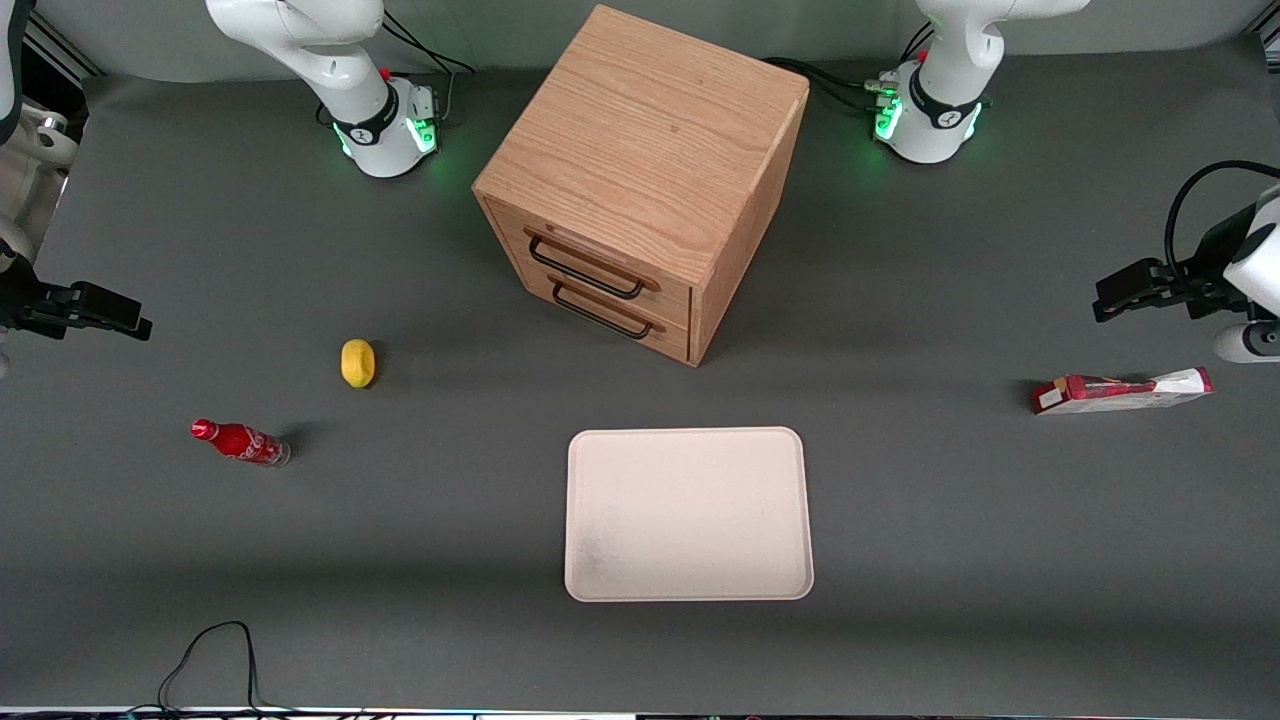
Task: Place red cookie box on tray
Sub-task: 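Move the left gripper over the red-and-white cookie box and align it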
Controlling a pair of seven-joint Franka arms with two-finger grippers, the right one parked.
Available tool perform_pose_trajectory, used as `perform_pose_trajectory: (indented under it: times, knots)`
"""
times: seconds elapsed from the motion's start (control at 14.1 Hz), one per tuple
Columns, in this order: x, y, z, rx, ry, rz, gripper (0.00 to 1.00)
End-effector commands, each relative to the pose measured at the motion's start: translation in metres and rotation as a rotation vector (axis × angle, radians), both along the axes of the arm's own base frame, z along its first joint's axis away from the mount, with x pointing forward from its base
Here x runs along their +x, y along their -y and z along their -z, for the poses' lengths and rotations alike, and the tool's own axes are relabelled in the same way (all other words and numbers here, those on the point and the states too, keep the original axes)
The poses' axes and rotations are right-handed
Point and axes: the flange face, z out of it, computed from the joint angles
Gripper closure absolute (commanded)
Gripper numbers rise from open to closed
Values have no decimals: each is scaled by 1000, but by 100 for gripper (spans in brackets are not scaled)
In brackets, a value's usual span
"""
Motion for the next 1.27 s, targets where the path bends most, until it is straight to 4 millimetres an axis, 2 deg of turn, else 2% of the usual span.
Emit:
perform_pose_trajectory:
  times: [0.0, 0.49, 0.64, 0.85, 0.92, 0.99, 1.2]
  knots:
    - [-5, 2, -4, 3, -1, 11, 0]
    - [-4, -2, -2, 3, -6, 3, 0]
    - [-3, -19, 1, 6, -12, -23, 0]
    - [-3, -79, 12, 11, -25, -6, 0]
    - [-8, -112, 14, 6, -28, 3, 0]
    - [-12, -134, 15, 1, -32, 15, 0]
    - [-28, -192, 21, -3, -46, -6, 0]
